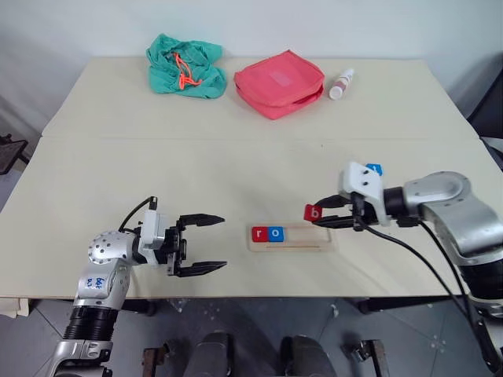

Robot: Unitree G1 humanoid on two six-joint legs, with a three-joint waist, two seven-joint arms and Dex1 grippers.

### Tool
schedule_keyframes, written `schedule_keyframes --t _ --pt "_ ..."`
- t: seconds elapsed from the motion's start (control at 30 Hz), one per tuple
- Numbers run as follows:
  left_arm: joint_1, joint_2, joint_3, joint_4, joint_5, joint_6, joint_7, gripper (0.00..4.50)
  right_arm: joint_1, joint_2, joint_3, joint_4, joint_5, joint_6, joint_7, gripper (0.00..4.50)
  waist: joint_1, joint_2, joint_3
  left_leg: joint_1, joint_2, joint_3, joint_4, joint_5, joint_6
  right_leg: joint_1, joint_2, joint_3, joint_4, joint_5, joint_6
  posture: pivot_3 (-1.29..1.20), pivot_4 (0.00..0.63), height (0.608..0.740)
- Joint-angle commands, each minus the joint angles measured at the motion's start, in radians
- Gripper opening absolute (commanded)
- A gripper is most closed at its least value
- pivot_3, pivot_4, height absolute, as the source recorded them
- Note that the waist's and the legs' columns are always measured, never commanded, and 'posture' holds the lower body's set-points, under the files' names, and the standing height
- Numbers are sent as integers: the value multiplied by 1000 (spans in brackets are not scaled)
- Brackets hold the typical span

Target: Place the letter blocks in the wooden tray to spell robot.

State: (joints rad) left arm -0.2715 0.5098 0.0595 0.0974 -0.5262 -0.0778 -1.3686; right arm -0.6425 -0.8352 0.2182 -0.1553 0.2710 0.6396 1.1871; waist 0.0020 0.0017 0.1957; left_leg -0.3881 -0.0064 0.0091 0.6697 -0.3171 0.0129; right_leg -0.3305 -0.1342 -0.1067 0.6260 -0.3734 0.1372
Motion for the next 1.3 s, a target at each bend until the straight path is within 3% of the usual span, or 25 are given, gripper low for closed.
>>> schedule_keyframes --t 0.03,0.47,0.87,1.13,1.17,1.3 --pt "-3 2 9 -18 -5 -18 3 4500 -32 29 58 6 -35 -16 5 1467 -1 0 0 0 0 0 0 0 0 0 0 0 0 0 0 0 150 740" --pt "50 12 23 -74 -9 -16 43 4500 -77 61 162 92 -126 -111 82 1467 -5 0 0 0 0 0 -1 0 0 -1 0 0 0 0 0 0 150 740" --pt "48 8 18 -77 -8 -20 60 4500 -96 84 176 116 -164 -128 106 1467 -4 0 0 0 0 0 -1 0 0 -1 0 0 0 0 0 0 150 740" --pt "36 3 12 -68 -6 -23 64 4500 -92 81 150 75 -156 -90 96 4278 -4 0 0 0 0 0 0 0 0 -1 0 0 0 0 0 0 150 740" --pt "34 2 11 -66 -5 -24 63 4500 -90 77 143 65 -149 -81 96 4487 -4 0 0 0 0 0 -1 0 0 -1 0 0 0 0 0 0 150 740" --pt "31 -1 9 -62 -5 -27 62 4500 -61 51 95 10 -112 -32 92 4487 -3 0 0 0 0 0 -1 0 0 -1 0 0 0 0 0 0 150 740"
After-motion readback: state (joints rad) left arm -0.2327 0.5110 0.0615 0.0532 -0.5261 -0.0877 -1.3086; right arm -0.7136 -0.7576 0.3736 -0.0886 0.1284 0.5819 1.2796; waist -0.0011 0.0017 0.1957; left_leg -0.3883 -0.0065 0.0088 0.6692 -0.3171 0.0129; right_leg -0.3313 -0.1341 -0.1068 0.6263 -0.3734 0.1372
